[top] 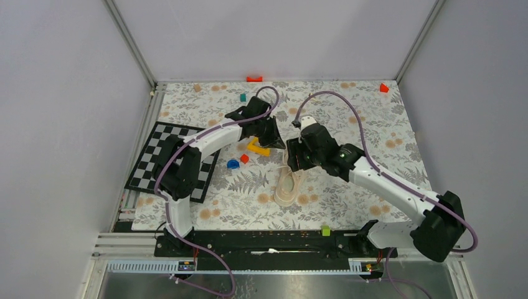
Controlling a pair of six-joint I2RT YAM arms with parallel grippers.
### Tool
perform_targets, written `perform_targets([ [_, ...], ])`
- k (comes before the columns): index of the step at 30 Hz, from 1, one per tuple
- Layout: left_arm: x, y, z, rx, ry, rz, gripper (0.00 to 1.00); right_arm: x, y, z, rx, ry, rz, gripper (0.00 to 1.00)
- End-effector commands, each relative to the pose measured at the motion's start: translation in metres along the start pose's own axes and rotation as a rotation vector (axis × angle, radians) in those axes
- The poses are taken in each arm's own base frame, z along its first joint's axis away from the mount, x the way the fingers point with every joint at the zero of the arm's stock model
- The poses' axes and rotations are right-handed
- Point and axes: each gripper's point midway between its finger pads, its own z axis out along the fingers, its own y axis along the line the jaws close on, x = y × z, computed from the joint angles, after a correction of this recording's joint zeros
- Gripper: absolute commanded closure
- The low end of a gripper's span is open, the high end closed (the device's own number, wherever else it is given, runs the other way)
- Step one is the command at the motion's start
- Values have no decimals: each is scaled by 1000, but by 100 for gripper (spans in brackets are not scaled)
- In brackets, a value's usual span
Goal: Tie the shoes
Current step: Tie the shoelace on the shoe.
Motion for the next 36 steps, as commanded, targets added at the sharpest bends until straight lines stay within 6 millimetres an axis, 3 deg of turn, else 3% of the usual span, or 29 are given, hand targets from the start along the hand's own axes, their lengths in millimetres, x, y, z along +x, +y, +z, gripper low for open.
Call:
perform_targets([
  [1,-2,-7,-19,55,-24,30,100,-18,-4,8,69,5,-171,38],
  [8,-5,-4,-24,69,-27,25,100,1,-4,28,68,153,-243,44],
  [14,-8,-5,-25,76,-26,24,100,6,-4,29,60,170,-245,56],
  [22,-9,-2,-25,75,-24,17,100,16,4,23,3,194,-226,44],
  [26,-9,-1,-25,76,-24,15,100,23,9,22,-39,192,-205,45],
  [32,-9,-2,-25,79,-22,14,100,27,5,25,-14,216,-207,66],
  [36,-9,0,-26,75,-26,16,100,17,1,22,21,193,-209,93],
])
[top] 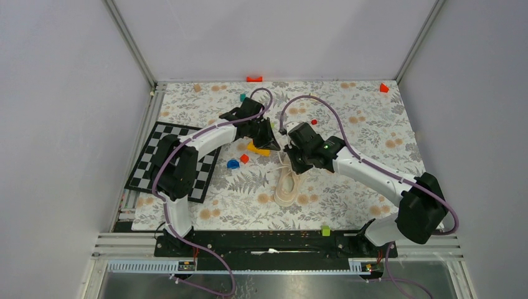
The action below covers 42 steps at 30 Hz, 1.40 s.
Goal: Tie the shoes
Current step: Tie the shoelace on the shoe.
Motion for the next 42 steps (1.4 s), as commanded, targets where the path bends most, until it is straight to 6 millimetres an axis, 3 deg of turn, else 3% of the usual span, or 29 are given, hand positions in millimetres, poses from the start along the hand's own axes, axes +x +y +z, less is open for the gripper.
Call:
perform_targets([
  [1,-10,-16,-15,59,-46,43,100,-12,-2,-12,30,-39,1,100],
  [7,-9,-6,-17,43,-51,37,100,-32,-28,-51,154,-244,150,100],
  [9,-7,-1,-17,37,-50,34,100,-30,-40,-61,186,-325,250,100],
  [13,-1,7,-18,28,-38,35,100,8,-81,-64,327,-420,552,100],
  [16,6,12,-19,27,-29,35,100,52,-100,-55,397,-429,802,98],
  [19,12,14,-21,32,-20,41,100,86,-96,-37,373,-382,929,67],
  [22,18,17,-25,31,-15,48,100,103,-89,-28,346,-341,980,63],
  [25,22,17,-28,35,-10,55,100,93,-86,-34,314,-357,947,62],
  [29,21,14,-31,42,-10,66,100,52,-73,-44,205,-424,773,60],
  [32,19,11,-32,47,-12,73,100,38,-75,-43,245,-385,695,53],
  [35,20,10,-33,49,-13,74,100,36,-75,-25,274,-259,671,48],
  [42,22,12,-36,42,-14,82,100,46,-85,15,329,-87,840,53],
])
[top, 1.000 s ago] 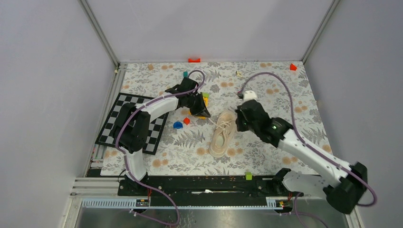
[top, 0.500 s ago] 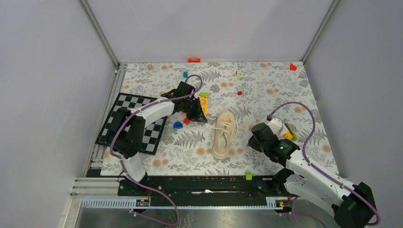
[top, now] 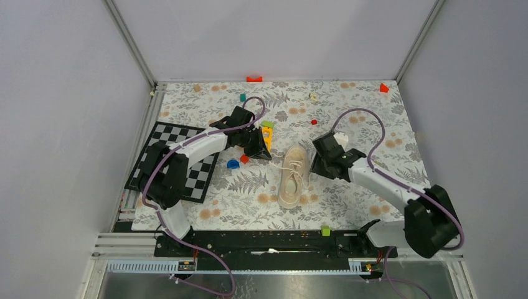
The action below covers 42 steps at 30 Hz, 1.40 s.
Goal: Tie the shoes
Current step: Tie the shoelace on the shoe.
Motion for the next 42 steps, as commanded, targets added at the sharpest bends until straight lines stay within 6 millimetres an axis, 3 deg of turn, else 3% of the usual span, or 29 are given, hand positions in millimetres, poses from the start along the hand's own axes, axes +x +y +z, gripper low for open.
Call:
perform_targets([
  [1,-8,-19,-17,59,-45,59,100,1,0,13,54,58,64,54],
  [12,-3,-18,-18,68,-30,61,100,4,8,54,157,127,55,55],
  [23,0,-18,-20,72,-27,68,100,32,-16,81,269,195,91,60],
  [26,-1,-19,-21,76,-29,70,100,39,-21,87,292,215,98,67],
  [28,-1,-19,-22,76,-31,71,100,42,-23,89,299,217,101,78],
  [31,-1,-20,-23,77,-36,74,100,42,-29,89,312,212,103,100],
  [35,-3,-21,-27,80,-41,77,100,30,-39,75,327,170,106,100],
  [42,-15,-14,-47,77,-66,86,100,-3,-76,28,374,4,131,100],
])
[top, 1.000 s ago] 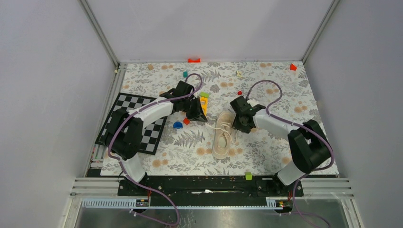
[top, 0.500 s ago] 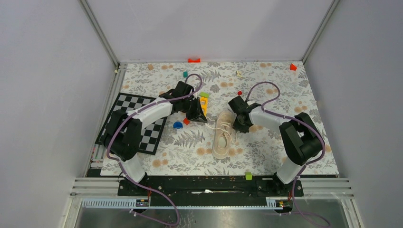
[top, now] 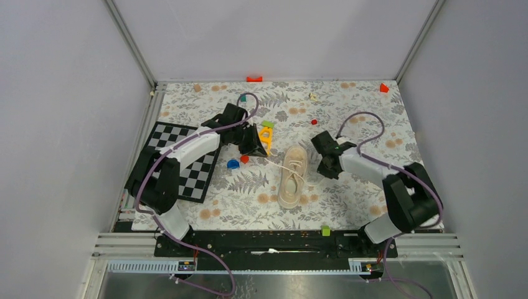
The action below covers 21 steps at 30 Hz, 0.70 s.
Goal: Tie the shoes
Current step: Tie the shoelace on the shoe.
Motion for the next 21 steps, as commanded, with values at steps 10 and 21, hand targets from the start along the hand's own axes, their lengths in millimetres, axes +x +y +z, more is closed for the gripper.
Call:
perform_targets([
  [10,-6,4,-44,18,-36,58,100,-44,-94,-60,119,-272,140,100],
  [21,18,56,-32,-103,-16,-24,100,-24,-117,-39,179,-228,175,100],
])
